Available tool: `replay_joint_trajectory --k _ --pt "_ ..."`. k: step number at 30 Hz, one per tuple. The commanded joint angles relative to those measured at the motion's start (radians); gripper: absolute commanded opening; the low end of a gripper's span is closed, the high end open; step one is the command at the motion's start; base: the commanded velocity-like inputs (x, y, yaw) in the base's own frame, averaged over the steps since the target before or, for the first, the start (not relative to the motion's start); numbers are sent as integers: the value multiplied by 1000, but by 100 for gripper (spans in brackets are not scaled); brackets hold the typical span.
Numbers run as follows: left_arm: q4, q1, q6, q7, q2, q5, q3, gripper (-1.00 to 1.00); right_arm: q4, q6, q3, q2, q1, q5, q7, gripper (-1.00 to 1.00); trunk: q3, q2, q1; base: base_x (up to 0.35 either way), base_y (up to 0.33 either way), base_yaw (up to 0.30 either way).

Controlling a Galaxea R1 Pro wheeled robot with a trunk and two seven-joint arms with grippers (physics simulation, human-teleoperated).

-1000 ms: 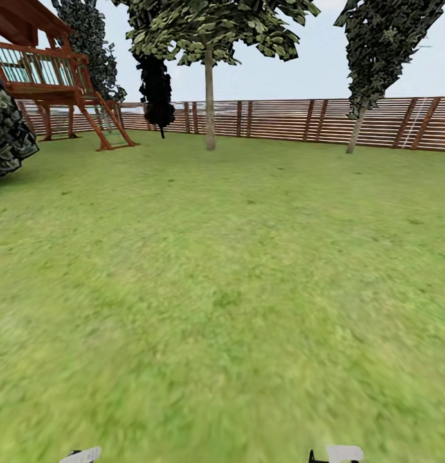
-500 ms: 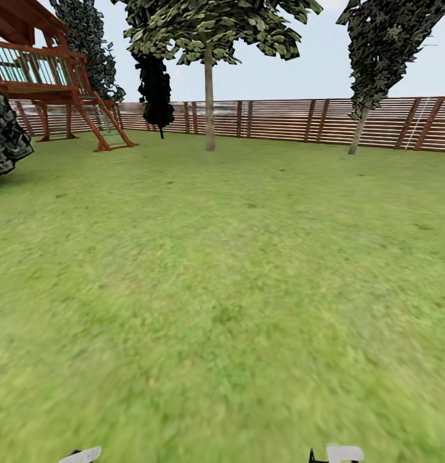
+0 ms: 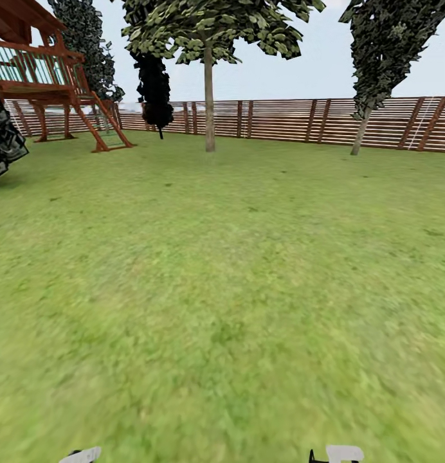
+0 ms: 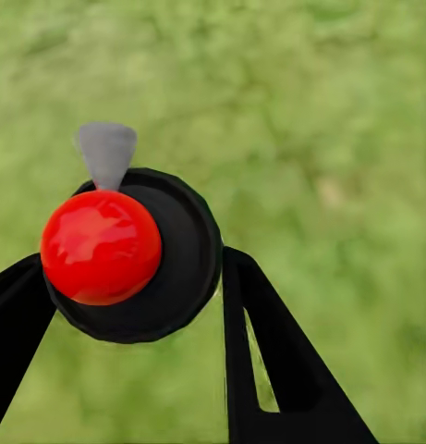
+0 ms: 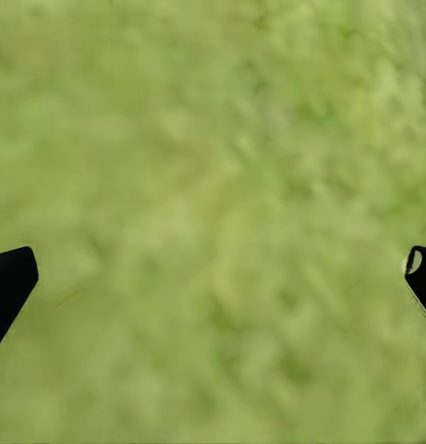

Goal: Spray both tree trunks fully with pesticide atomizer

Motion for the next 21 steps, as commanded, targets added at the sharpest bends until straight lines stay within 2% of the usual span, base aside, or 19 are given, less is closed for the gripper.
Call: replay_joint_trajectory --k 1,21 --pt "1 -1 -3 -1 0 2 1 -100 1 -3 -8 0 -1 11 -4 100 -1 0 0 338 0 0" --pt "-1 -1 -4 -1 0 2 1 -100 1 -3 -8 0 -1 11 -4 100 -1 0 0 338 0 0"
